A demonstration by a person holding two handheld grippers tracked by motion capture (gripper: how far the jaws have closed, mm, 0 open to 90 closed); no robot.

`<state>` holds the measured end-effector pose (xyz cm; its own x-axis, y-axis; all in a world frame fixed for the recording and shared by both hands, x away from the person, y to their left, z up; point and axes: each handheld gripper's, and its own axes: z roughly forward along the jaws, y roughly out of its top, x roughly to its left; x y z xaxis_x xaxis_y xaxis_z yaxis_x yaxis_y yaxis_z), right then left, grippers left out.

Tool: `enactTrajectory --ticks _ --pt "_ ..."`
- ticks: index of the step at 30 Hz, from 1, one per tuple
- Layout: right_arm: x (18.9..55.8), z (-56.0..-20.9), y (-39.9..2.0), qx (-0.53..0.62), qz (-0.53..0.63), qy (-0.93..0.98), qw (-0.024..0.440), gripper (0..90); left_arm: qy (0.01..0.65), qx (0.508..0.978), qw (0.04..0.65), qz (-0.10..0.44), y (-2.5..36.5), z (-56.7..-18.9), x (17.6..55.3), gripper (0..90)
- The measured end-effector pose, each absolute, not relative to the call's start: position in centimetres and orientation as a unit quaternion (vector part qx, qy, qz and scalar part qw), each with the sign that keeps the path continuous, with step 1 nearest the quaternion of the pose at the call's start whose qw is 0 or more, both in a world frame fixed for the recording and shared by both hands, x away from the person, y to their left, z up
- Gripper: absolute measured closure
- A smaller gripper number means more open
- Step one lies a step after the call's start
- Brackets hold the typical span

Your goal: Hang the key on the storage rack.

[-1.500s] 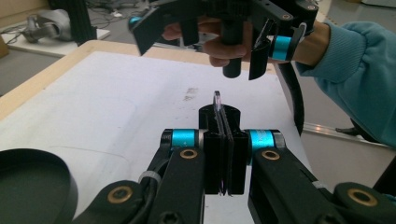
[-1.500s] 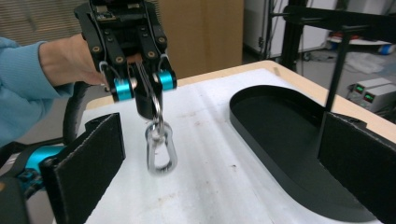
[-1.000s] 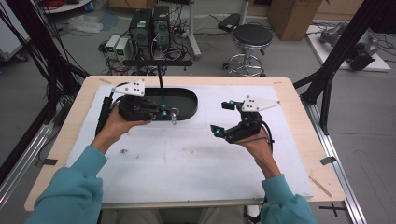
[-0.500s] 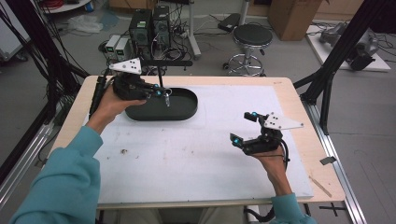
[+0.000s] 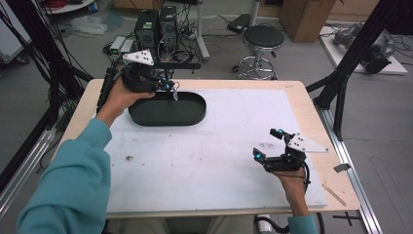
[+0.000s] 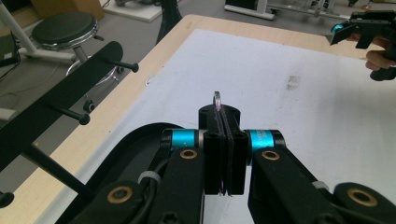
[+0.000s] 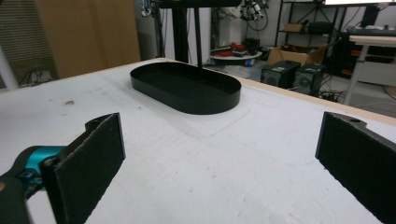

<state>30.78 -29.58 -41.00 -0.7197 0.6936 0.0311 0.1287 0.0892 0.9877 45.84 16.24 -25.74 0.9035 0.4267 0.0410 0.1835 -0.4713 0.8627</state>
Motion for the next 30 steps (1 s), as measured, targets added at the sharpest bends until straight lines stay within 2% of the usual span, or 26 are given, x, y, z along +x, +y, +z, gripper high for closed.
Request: enactTrajectory --ticks 15,30 --pt "29.4 -44.2 -30.8 0.300 0.626 0.663 0.279 0.6 0.223 0.855 0.442 0.154 16.2 -25.7 48.7 88.2" --pt "29.2 -45.5 -31.3 0.309 0.627 0.654 0.290 0.6 0.263 0.847 0.423 0.184 15.4 -26.8 50.3 88.2"
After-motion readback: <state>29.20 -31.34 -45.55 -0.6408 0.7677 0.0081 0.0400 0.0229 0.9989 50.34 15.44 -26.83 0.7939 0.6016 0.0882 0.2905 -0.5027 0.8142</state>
